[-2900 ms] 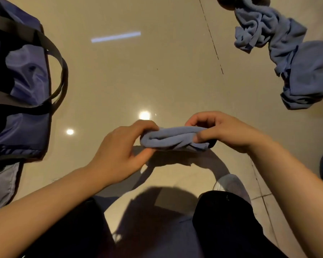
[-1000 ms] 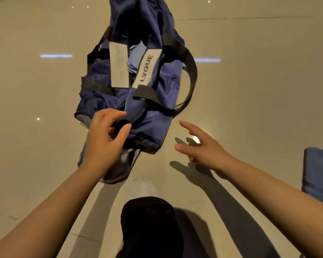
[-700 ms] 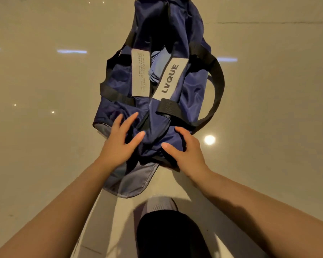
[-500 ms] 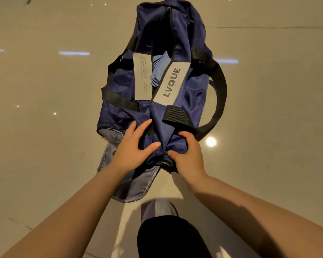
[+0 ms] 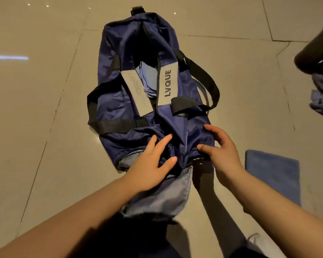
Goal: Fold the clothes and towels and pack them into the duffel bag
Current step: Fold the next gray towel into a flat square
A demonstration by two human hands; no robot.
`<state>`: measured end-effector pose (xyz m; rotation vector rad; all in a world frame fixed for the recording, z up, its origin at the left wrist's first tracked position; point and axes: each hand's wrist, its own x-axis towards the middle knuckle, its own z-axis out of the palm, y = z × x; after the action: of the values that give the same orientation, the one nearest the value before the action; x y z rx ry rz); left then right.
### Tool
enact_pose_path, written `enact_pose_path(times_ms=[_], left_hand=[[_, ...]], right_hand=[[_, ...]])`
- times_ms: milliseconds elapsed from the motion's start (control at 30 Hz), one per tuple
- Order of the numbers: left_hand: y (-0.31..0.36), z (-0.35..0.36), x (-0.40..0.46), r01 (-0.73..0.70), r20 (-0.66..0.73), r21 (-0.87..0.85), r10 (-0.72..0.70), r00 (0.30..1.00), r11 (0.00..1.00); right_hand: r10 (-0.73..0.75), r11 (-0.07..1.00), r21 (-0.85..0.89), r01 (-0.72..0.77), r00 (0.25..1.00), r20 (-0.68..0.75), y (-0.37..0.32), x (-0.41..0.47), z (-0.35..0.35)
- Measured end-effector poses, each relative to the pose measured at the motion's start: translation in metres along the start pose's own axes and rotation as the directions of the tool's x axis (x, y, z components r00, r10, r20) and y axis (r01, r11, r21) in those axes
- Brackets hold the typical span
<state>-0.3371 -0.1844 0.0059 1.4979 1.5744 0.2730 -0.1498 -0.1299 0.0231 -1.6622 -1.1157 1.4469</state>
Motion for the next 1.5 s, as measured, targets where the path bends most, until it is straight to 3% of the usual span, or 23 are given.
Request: enact_pose_path(times_ms=[133, 300, 367, 433, 500, 533, 633, 700, 833, 900, 1000, 1033, 1167, 1300, 1400, 1500], left_hand=[[0.017, 0.044, -0.027, -0.057, 0.109, 0.079, 0.048, 0.993, 0.995], [0.025, 0.074, -0.086, -0.092, 0.213, 0.034, 0.083, 0.974, 0.995], [0.030, 0.064, -0.086, -0.147, 0.000, 0.082, 0.147, 0.989, 0.986], [0.037, 0.047, -0.067, -0.187, -0.277, 0.144, 0.221, 0.935, 0.972], [0.043, 0.028, -0.038, -0.198, -0.439, 0.196, 0.267, 0.858, 0.960], [0.047, 0.021, -0.023, -0.180, -0.470, 0.198, 0.254, 0.845, 0.964], [0.054, 0.007, 0.020, -0.075, -0.438, 0.184, 0.150, 0.887, 0.980], [0.058, 0.003, 0.040, -0.009, -0.409, 0.143, 0.067, 0.910, 0.990], [0.068, 0.003, 0.048, 0.026, -0.480, 0.053, 0.002, 0.877, 0.998], [0.068, -0.010, 0.041, -0.019, -0.576, 0.011, 0.022, 0.817, 1.000], [0.063, -0.059, 0.031, -0.085, -0.737, 0.032, 0.081, 0.671, 0.996], [0.059, -0.076, 0.030, -0.072, -0.748, 0.058, 0.092, 0.657, 0.996], [0.047, -0.119, 0.042, 0.053, -0.605, 0.260, 0.119, 0.787, 0.964], [0.027, -0.159, 0.051, 0.030, -0.413, 0.521, 0.221, 0.884, 0.853], [0.014, -0.169, 0.051, 0.021, -0.342, 0.615, 0.242, 0.908, 0.788], [0.007, -0.162, 0.048, 0.069, -0.429, 0.539, 0.203, 0.880, 0.839]], right_hand=[[0.137, 0.990, 0.049, -0.136, 0.990, -0.034, 0.026, -0.046, -0.048], [0.330, 0.941, 0.108, -0.322, 0.942, -0.065, 0.067, -0.110, -0.090], [0.392, 0.913, 0.147, -0.381, 0.918, -0.057, 0.074, -0.124, -0.100], [0.404, 0.909, 0.139, -0.392, 0.912, -0.075, 0.076, -0.129, -0.106], [0.301, 0.954, 0.052, -0.297, 0.933, -0.198, 0.071, -0.128, -0.107], [0.169, 0.978, -0.076, -0.196, 0.948, -0.270, 0.065, -0.125, -0.106], [-0.220, 0.906, -0.408, 0.110, 0.947, -0.233, 0.034, -0.104, -0.100], [-0.236, 0.844, -0.510, 0.169, 0.969, -0.068, 0.017, -0.077, -0.087], [-0.039, 0.777, -0.613, 0.140, 0.984, 0.176, 0.000, -0.038, -0.052], [-0.104, 0.780, -0.596, 0.193, 0.978, 0.181, -0.006, -0.033, -0.047], [-0.202, 0.790, -0.555, 0.260, 0.966, 0.164, -0.029, -0.033, -0.056], [-0.217, 0.796, -0.540, 0.275, 0.961, 0.170, -0.039, -0.031, -0.058], [-0.196, 0.790, -0.541, 0.288, 0.955, 0.222, -0.064, -0.010, -0.056], [-0.142, 0.785, -0.579, 0.218, 0.974, 0.174, -0.064, 0.016, -0.053], [-0.150, 0.773, -0.594, 0.221, 0.974, 0.167, -0.059, 0.026, -0.051], [-0.171, 0.769, -0.587, 0.254, 0.966, 0.195, -0.054, 0.026, -0.047]])
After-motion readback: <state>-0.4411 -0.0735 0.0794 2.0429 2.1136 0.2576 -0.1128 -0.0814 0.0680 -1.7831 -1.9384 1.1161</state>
